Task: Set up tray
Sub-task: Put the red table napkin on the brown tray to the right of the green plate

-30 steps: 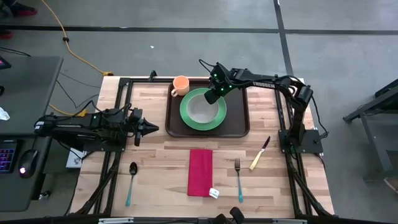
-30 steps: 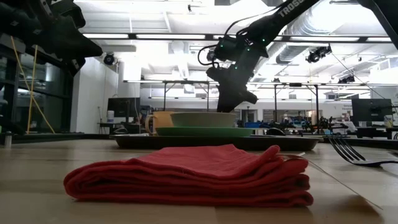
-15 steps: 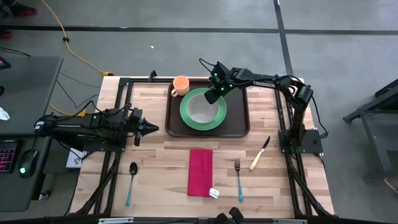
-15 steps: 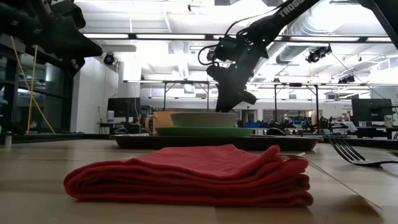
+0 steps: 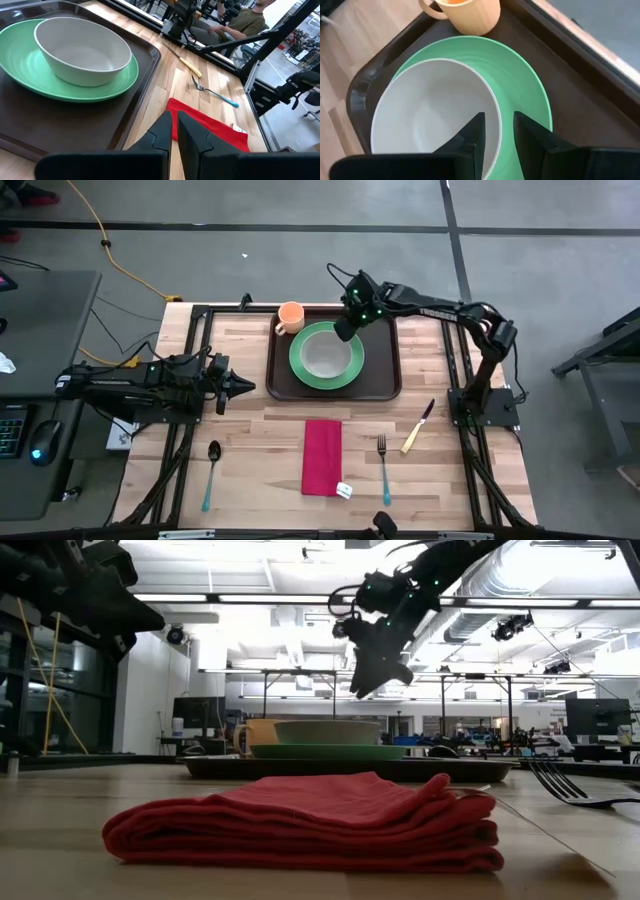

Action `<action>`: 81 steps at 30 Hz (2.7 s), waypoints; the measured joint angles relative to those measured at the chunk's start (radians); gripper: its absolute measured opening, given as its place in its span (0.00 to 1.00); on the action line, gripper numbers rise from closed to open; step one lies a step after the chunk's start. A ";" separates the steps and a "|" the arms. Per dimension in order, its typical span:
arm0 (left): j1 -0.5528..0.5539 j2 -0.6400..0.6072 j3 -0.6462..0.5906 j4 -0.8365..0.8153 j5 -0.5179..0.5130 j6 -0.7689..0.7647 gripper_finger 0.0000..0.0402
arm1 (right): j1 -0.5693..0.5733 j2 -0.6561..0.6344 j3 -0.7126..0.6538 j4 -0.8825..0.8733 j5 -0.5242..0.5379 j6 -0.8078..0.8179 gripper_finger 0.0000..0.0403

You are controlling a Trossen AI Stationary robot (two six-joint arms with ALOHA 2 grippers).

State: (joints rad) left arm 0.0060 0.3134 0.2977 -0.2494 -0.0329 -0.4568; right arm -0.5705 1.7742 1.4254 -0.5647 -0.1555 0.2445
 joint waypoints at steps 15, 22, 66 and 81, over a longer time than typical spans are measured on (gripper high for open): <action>0.000 0.000 0.000 -0.018 0.000 -0.023 0.14 | 0.008 -0.112 0.000 -0.151 0.090 -0.130 0.19; 0.000 0.000 0.000 -0.024 0.000 -0.024 0.14 | 0.055 -0.153 0.000 -0.171 0.219 -0.141 0.19; 0.000 0.000 0.000 -0.038 0.000 -0.048 0.14 | 0.125 -0.962 -0.556 -0.059 0.297 0.002 0.19; 0.000 0.000 0.000 -0.011 0.058 -0.072 0.14 | 0.188 -1.146 -0.858 0.172 0.203 0.096 0.19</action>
State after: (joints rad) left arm 0.0059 0.3136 0.2977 -0.2602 0.0250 -0.5285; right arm -0.3824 0.6285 0.5677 -0.3922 0.0471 0.3402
